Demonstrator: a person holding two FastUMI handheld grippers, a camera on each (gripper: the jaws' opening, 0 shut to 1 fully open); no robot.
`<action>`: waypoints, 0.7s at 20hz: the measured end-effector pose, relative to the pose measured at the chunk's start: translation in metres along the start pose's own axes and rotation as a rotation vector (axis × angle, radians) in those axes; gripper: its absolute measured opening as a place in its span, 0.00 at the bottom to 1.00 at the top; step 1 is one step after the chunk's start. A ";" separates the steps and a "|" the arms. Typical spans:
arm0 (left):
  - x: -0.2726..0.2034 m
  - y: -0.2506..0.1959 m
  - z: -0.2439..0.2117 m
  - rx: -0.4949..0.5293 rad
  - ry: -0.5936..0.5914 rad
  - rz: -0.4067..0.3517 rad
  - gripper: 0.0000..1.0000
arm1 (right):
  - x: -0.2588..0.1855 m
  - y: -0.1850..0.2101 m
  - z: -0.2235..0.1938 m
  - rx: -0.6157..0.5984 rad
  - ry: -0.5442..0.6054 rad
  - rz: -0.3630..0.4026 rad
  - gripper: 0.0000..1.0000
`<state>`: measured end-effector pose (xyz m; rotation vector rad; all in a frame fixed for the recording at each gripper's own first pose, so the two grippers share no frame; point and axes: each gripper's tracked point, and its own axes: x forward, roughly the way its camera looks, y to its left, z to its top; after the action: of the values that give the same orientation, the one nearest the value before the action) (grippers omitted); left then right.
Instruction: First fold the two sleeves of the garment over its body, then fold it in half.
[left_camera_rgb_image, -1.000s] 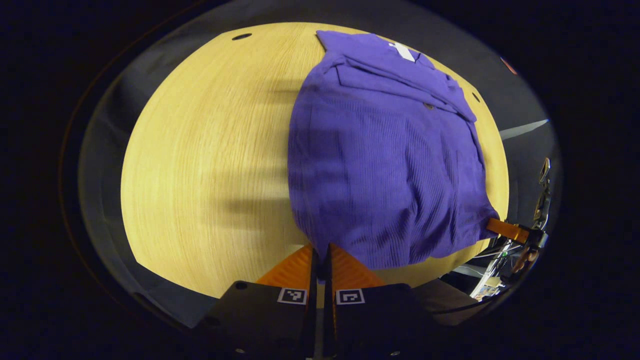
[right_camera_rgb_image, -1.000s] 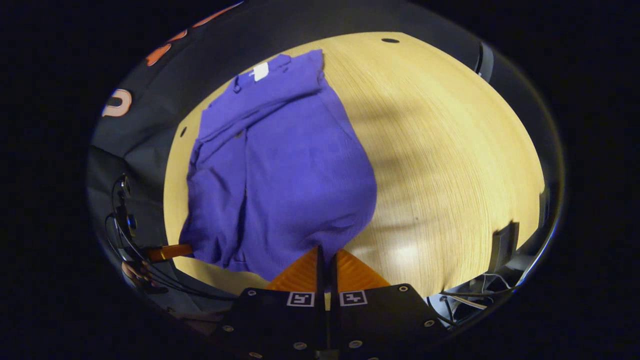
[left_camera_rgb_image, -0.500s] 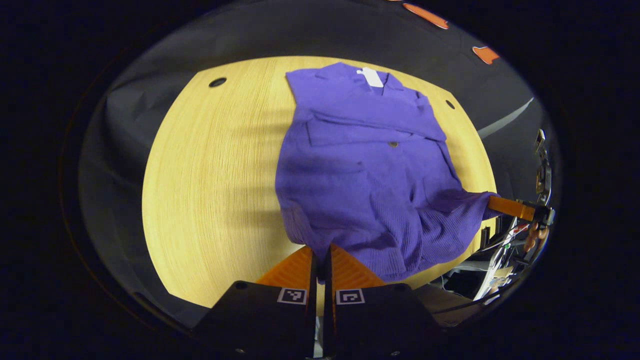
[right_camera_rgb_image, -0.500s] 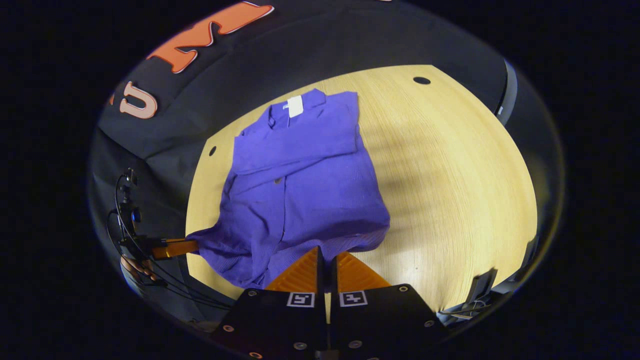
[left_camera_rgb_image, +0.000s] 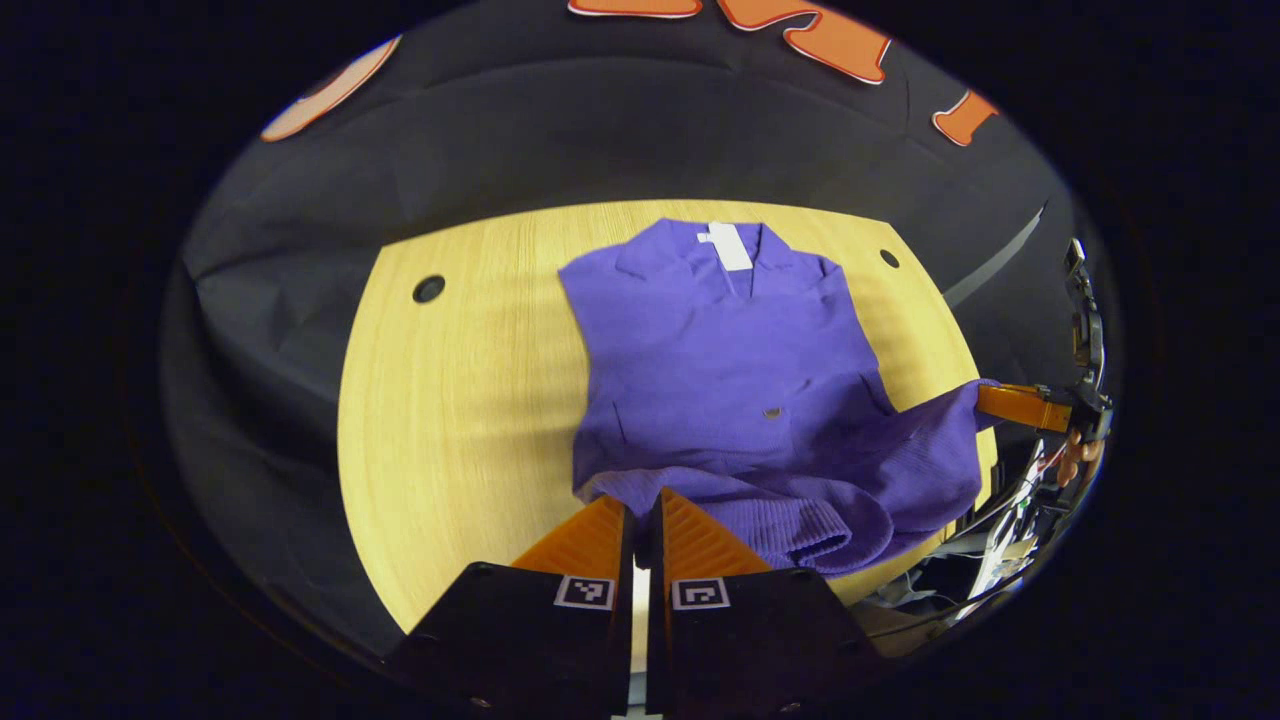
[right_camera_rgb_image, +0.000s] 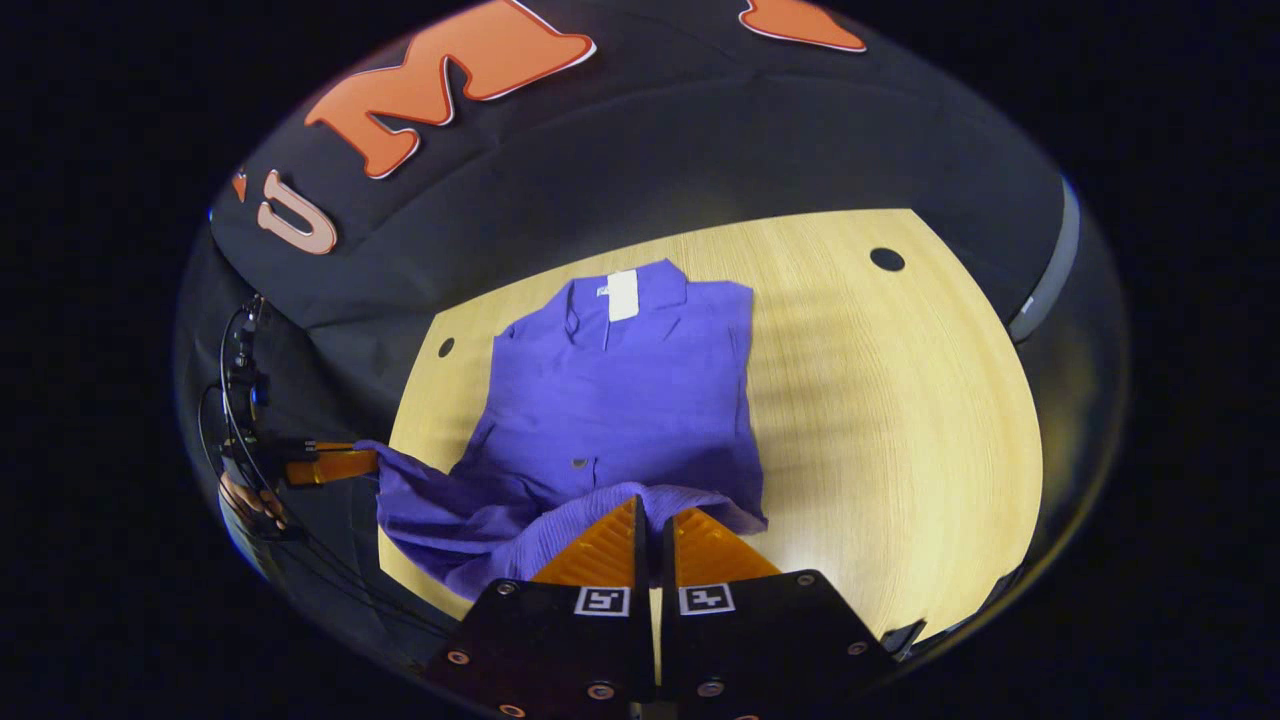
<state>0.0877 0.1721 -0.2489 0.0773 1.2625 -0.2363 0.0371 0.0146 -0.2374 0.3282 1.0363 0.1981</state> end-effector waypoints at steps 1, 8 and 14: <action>0.003 0.004 0.014 0.008 -0.004 0.015 0.07 | 0.007 -0.001 0.011 -0.011 -0.007 -0.004 0.03; 0.024 0.026 0.112 0.010 -0.054 0.080 0.07 | 0.034 -0.012 0.101 -0.041 -0.065 -0.013 0.03; 0.051 0.042 0.198 0.080 -0.182 0.184 0.07 | 0.075 -0.021 0.181 -0.046 -0.110 -0.026 0.03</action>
<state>0.2960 0.1691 -0.2400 0.2345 1.0578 -0.1309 0.2318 -0.0132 -0.2209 0.2808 0.9255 0.1782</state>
